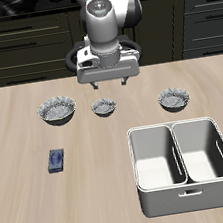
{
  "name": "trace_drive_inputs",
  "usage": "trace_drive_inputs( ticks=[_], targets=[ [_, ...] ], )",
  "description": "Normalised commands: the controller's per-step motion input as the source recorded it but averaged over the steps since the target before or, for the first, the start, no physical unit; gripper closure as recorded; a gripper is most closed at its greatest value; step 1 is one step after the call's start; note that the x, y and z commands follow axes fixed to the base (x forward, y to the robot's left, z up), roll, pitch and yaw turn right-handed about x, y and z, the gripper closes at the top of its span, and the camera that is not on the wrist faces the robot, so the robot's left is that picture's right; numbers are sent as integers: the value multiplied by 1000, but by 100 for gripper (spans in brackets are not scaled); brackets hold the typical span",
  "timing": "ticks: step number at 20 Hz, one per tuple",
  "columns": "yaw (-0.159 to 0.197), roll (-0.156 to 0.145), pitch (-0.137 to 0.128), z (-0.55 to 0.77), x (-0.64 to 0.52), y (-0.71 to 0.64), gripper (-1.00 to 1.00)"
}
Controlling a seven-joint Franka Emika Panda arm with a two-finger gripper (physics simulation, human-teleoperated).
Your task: Place the smallest bowl in the left side of the drainer
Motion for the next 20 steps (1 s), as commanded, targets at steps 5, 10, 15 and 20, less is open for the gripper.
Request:
trace_drive_inputs(
  ticks=[5,10,15,20],
  targets=[
    [25,-2,33,-271,2,68,-100],
    [2,4,46,-265,45,43,-100],
    [3,16,53,-286,52,52,-100],
    [3,6,31,-211,31,33,-100]
  ],
)
